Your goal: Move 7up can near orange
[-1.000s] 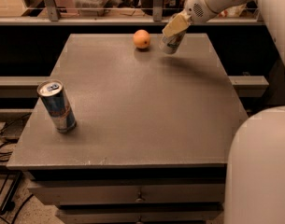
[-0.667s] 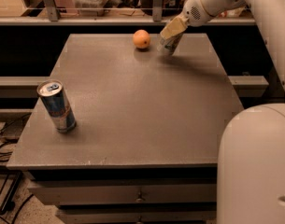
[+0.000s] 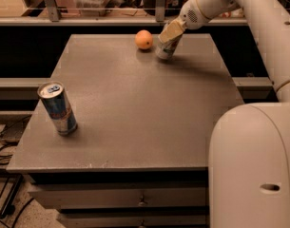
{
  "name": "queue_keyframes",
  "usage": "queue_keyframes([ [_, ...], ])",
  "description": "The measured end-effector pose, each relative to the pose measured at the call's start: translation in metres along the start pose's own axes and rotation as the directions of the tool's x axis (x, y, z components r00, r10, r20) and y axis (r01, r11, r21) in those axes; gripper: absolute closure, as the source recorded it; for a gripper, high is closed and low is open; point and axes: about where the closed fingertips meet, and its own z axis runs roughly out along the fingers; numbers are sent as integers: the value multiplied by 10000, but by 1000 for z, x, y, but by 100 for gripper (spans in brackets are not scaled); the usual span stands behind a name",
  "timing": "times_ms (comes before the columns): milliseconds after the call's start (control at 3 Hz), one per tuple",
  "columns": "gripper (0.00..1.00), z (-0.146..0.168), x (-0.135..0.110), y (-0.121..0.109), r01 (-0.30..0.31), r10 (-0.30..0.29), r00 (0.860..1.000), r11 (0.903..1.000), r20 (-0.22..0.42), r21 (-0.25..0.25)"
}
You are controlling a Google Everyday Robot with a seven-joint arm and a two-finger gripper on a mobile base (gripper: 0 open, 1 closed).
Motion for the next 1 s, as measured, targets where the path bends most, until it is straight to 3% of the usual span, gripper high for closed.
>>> queue_keyframes([
  [333,12,5,-8,5,290,-291,9996,9995,-40,-90],
  [667,0,3,-25,20,1105,-1105,9939,9934,29,-295],
  [1000,0,3,-25,20,1105,-1105,9939,9934,29,-297],
])
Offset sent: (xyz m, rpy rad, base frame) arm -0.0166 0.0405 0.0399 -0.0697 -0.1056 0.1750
